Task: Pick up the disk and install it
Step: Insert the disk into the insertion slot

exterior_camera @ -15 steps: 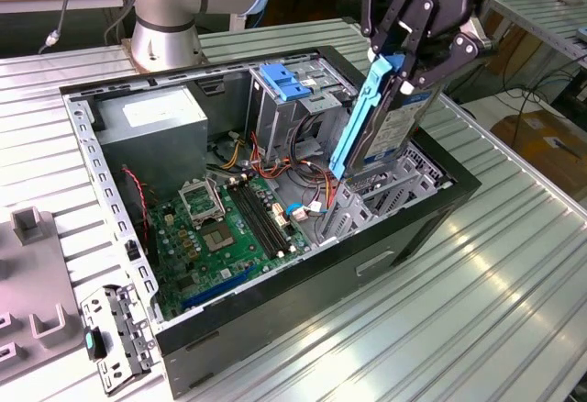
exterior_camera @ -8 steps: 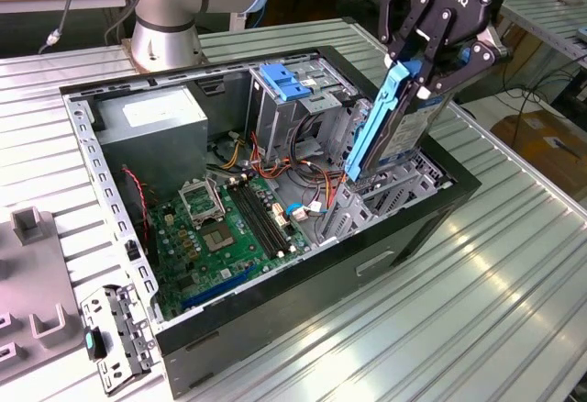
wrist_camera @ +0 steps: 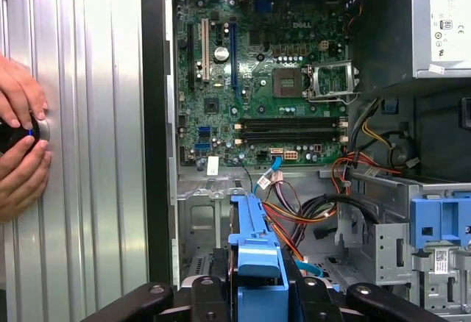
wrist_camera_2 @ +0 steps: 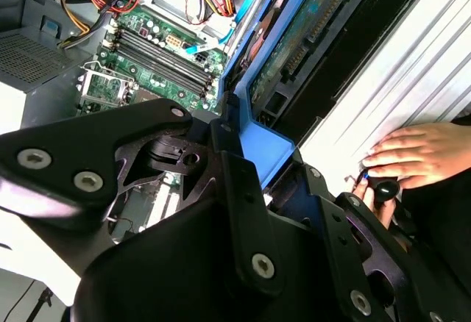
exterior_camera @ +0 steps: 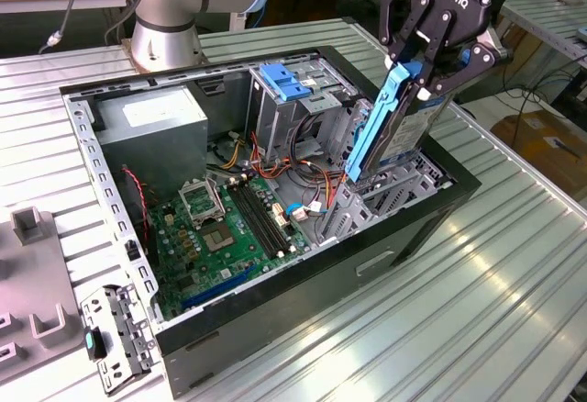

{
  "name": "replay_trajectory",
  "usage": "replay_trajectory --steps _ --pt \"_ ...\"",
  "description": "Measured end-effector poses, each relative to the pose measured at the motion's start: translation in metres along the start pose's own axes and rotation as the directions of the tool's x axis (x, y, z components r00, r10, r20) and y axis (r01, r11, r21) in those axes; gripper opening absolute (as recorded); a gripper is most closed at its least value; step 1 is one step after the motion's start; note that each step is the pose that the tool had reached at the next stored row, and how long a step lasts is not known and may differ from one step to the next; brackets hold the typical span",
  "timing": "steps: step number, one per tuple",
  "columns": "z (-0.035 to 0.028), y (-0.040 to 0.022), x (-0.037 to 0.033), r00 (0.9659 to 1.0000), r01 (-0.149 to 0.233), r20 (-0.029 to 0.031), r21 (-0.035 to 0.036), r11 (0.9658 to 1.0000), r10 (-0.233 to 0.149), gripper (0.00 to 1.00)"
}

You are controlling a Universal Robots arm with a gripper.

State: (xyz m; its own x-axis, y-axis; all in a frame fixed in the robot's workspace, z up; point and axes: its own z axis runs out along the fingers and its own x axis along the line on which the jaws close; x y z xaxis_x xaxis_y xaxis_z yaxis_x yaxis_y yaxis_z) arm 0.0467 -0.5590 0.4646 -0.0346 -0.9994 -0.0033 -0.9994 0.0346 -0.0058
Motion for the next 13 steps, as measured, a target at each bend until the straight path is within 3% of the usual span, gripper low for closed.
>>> replay_trajectory --steps 7,13 --pt "0.0004 0.0000 0.0004 1.0000 0.000 0.0002 0.0000 1.0000 0.000 0.37" --pt "0.0028 -0.0015 0.0052 1.0000 0.000 -0.0004 0.0000 1.0000 0.000 0.37"
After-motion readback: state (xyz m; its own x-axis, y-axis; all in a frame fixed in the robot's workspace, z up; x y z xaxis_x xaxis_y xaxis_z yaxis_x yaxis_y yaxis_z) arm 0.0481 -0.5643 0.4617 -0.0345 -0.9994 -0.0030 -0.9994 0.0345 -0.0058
